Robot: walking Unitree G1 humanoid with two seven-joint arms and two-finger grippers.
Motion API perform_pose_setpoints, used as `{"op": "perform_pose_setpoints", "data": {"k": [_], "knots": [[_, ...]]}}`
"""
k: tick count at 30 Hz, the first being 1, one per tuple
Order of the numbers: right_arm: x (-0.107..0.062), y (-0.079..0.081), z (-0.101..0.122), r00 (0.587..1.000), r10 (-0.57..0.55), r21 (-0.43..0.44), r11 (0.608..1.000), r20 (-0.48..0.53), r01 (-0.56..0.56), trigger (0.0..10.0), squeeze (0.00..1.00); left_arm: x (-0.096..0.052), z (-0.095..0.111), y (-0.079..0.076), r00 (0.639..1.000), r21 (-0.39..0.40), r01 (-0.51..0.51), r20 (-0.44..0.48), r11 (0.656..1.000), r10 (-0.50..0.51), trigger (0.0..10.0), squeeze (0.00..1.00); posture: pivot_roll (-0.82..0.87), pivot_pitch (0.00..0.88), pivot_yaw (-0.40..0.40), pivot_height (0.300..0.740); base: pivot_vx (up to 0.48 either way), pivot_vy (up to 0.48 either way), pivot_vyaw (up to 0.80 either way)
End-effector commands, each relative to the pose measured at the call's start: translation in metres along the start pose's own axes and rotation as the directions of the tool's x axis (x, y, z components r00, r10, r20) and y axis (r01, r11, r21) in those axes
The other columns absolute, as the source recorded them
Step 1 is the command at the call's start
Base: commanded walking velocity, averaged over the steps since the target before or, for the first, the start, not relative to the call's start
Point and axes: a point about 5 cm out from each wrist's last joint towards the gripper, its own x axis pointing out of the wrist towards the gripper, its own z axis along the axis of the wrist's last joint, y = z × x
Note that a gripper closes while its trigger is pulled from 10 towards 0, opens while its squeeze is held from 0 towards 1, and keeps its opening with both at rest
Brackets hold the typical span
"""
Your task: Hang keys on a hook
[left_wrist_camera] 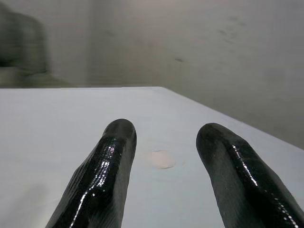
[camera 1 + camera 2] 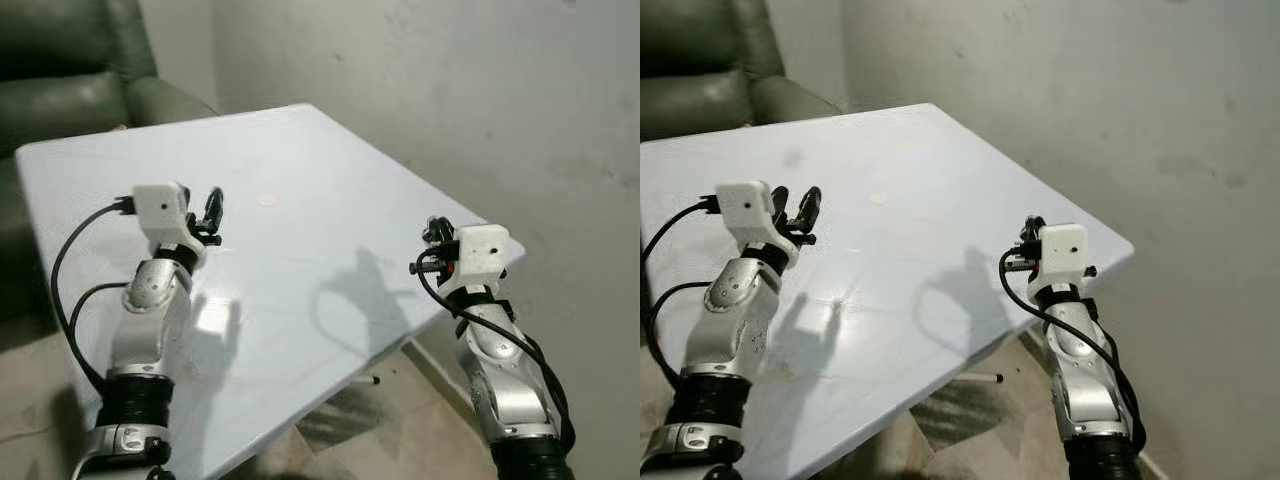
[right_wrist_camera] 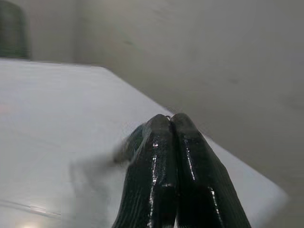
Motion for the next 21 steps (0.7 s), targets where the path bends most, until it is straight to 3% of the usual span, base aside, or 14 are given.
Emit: {"op": "perform_pose_setpoints", "data": {"k": [1, 21], "knots": [[-0.0002, -0.0081, 0.001, 1.0, -0.023, -0.011, 1.0, 0.0, 0.023, 10.0, 0.0, 0.0005, -0.0038, -0.0093, 1.0, -0.007, 0.026, -0.015, 1.0, -0.027, 10.0, 0.0, -0.11, 0.0, -0.059, 0.74, 0.0, 0.0, -0.74], [-0.0059, -0.0087, -0.002, 1.0, -0.027, -0.02, 0.999, -0.011, 0.027, 10.0, 0.0, 0.0019, -0.0051, -0.0143, 0.998, 0.002, 0.061, -0.023, 0.998, -0.061, 10.0, 0.0, -0.12, 0.0, -0.049, 0.74, 0.0, 0.0, -0.74]]}}
